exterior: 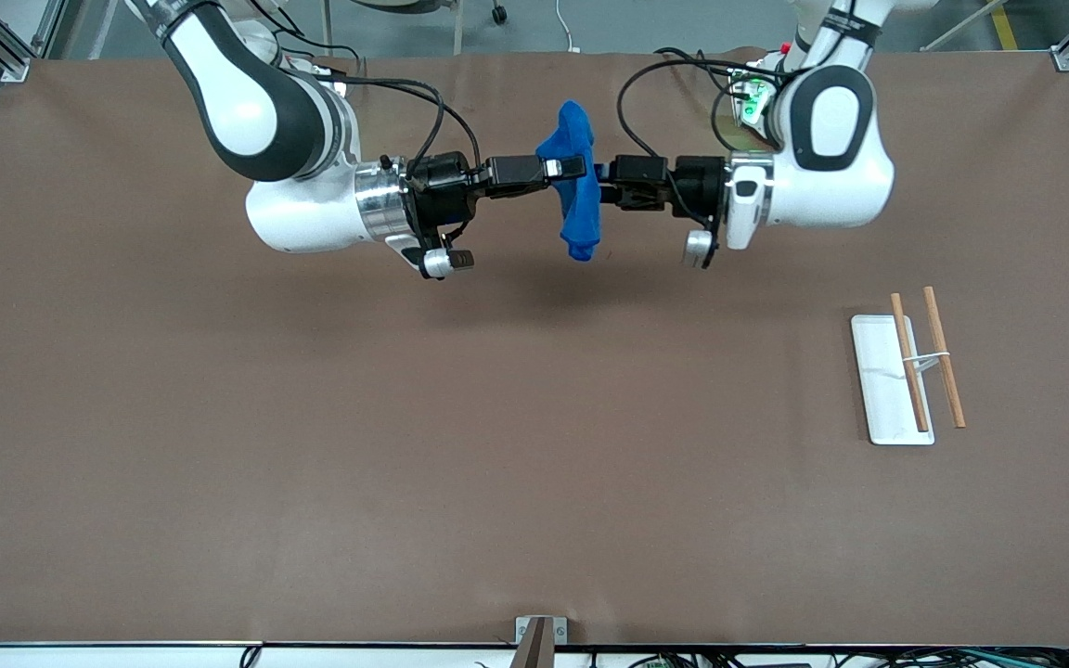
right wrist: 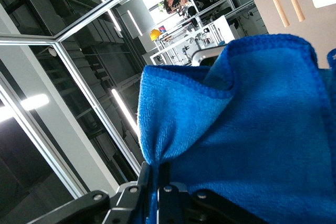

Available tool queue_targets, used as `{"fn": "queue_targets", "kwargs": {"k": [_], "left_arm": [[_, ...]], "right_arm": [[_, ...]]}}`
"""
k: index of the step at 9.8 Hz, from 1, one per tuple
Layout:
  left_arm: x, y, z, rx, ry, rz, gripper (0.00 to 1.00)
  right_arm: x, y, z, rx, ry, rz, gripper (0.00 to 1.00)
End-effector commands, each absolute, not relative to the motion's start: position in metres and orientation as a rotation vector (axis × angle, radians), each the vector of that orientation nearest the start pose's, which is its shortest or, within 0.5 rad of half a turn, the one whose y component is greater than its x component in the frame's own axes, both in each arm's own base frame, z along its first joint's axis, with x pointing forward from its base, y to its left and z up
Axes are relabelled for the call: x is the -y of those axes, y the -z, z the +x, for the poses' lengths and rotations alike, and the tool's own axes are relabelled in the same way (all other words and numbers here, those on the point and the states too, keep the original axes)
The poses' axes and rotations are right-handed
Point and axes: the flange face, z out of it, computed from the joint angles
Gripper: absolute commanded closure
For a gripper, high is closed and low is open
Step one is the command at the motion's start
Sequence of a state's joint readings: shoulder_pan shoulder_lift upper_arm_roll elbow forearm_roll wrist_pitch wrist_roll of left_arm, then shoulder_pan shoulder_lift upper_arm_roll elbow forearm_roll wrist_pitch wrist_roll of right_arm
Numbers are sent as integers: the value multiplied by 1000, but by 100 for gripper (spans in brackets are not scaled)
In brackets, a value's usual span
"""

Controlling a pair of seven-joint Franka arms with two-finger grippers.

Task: Right arm passes towel to left arm to hang
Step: 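Close the left gripper on the towel beside the right gripper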

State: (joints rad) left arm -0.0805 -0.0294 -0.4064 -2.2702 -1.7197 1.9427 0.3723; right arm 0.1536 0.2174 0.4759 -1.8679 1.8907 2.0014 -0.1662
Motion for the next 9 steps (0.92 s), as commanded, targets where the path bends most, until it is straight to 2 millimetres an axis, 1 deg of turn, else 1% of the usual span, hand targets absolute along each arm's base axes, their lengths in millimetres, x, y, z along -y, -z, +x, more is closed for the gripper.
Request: {"fn": "queue_targets", "kwargs": {"k": [1,2,4,5,8,9], "left_arm": [[294,-391,431,-202,219,1664,2],[292,-392,434,-214,172,1621,3],[286,-383,425,-216,77,1573,3],[286,-381,424,-221,45,1550,3],[289,-381,425,-230,4,1515,3],[293,-379,423,-220,-1,1511,3]], "right_arm": [[-409,-484,496,-272,-435,-1394,100],[-409,-484,496,-271,-434,-1394,100],[-409,-482,496,-274,-436,-1395,100],[-409,-482,496,-274,-436,-1395,100],[-409,-482,496,-274,-436,-1395,100],[-409,-482,496,-275,-437,-1395,100]]}}
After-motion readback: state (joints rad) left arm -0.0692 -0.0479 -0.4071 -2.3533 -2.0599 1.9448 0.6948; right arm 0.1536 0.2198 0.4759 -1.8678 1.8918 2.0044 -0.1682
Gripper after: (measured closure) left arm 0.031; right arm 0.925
